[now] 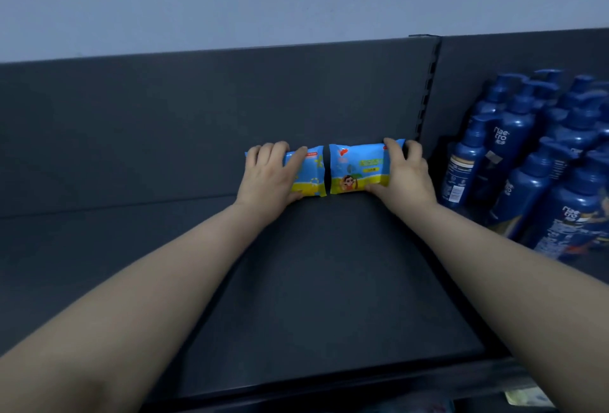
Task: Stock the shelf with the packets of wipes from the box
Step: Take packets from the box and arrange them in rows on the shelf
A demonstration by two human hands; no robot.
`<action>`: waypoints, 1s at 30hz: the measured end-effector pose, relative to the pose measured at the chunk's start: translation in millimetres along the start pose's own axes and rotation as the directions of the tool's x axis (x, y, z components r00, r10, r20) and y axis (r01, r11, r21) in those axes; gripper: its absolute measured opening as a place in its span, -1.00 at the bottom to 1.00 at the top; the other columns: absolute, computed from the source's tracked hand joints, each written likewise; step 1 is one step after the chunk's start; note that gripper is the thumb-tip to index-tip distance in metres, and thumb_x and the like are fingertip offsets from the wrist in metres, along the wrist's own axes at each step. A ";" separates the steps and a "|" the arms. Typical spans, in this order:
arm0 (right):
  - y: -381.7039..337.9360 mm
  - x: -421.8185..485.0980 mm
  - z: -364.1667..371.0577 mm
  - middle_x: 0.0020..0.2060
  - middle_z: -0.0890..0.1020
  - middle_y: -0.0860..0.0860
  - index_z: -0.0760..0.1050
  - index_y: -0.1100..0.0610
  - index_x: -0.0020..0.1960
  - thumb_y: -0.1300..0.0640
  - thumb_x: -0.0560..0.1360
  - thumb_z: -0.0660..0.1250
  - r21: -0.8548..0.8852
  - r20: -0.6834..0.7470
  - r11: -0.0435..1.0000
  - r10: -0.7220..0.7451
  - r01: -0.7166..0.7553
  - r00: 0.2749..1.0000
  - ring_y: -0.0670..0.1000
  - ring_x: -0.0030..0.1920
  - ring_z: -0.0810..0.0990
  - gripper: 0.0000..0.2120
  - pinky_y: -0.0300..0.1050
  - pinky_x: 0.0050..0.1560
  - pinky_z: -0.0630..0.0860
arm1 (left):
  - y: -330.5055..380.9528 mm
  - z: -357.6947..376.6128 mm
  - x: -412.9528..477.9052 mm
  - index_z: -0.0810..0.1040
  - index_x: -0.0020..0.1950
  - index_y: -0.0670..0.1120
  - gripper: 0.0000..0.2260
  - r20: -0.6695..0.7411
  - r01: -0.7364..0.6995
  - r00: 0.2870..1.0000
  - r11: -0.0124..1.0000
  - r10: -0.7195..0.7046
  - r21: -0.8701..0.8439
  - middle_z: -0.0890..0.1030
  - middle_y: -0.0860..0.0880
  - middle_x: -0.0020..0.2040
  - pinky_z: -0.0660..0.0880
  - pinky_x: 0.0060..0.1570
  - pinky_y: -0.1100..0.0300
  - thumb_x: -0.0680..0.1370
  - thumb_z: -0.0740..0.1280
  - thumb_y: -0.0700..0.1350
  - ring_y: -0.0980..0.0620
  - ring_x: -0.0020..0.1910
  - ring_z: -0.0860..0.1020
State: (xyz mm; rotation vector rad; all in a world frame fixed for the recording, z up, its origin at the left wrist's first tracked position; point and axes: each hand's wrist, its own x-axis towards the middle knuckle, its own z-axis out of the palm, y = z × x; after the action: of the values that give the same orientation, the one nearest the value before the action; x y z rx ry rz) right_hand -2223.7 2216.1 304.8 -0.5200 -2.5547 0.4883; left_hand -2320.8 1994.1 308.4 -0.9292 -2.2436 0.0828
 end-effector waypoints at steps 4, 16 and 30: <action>-5.2 -5.3 -2.1 0.44 0.11 0.17 -0.06 0.01 0.53 -0.01 0.39 0.47 0.000 0.040 0.999 0.035 -0.035 0.999 0.26 0.34 0.27 -0.08 0.09 0.25 0.35 | 5.1 -0.4 -4.3 0.39 0.36 -0.07 -0.14 -0.022 0.025 0.999 0.999 -0.024 0.031 0.48 -0.19 0.16 0.39 0.16 -0.08 0.16 0.57 0.19 -0.18 0.07 0.48; -8.3 -79.5 -70.3 0.39 0.35 0.07 0.20 0.14 0.48 0.12 0.48 0.34 0.120 -0.153 0.971 -0.187 0.206 0.970 0.06 0.38 0.31 -0.38 -0.09 0.35 0.26 | 85.1 -83.3 -4.0 0.28 0.47 -0.09 -0.41 -0.092 -0.075 0.995 0.940 0.046 -0.333 0.42 -0.13 0.38 0.10 0.40 -0.16 0.49 0.35 0.02 -0.17 0.40 0.32; 167.6 -307.1 -218.7 0.31 0.46 0.10 0.28 0.13 0.44 0.04 0.48 0.25 -0.089 -0.255 0.994 0.038 -0.063 0.966 0.11 0.31 0.42 -0.45 -0.05 0.29 0.34 | 350.1 -176.4 -72.6 0.41 0.37 -0.16 -0.52 -0.192 -0.235 0.971 0.457 0.139 -0.858 0.53 -0.11 0.25 0.39 0.24 -0.15 0.47 0.29 -0.05 -0.10 0.23 0.48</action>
State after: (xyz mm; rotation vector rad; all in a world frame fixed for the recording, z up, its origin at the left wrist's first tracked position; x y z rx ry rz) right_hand -1815.9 2278.1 294.5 -0.6401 -2.3325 0.2953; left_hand -1964.7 2172.6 292.7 -1.6638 -2.0035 -1.1264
